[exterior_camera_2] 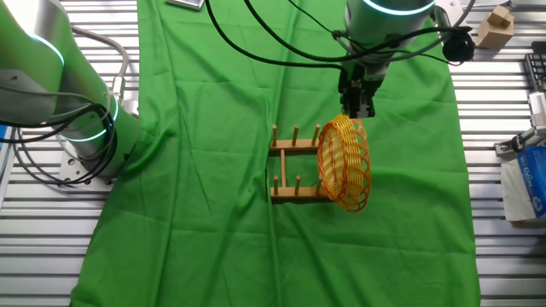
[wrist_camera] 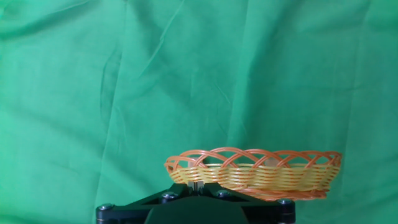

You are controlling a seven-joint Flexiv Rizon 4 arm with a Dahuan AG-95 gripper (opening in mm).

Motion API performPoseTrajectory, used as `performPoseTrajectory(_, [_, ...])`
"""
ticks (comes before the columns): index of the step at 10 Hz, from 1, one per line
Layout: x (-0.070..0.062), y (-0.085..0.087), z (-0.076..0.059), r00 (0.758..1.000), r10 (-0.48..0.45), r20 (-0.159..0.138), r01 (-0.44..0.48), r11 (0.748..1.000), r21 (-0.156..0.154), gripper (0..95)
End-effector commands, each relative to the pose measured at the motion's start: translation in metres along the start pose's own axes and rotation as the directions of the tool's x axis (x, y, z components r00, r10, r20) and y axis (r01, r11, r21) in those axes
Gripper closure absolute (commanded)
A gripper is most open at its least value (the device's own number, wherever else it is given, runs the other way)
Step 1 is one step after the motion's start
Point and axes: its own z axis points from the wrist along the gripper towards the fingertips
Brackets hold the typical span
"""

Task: Take the dish off the dish rack

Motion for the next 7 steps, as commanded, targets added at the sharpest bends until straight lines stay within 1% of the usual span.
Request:
performPoseTrajectory(1, [0.002,-0.009,-0.001,0.998,-0.056,0.003,0.056,0.998,0.001,95.0])
performPoseTrajectory(3, [0.002,-0.020,0.000,0.996,-0.084,0.003,0.084,0.996,0.002,95.0])
performPoseTrajectory(4, [0.000,-0.028,-0.001,0.995,-0.100,0.000,0.100,0.995,0.005,76.0])
performPoseTrajectory(6, [0.002,-0.040,-0.001,0.989,-0.148,0.004,0.148,0.989,0.001,76.0])
performPoseTrajectory(7, [0.003,-0.044,0.001,0.986,-0.169,0.005,0.169,0.986,0.000,57.0])
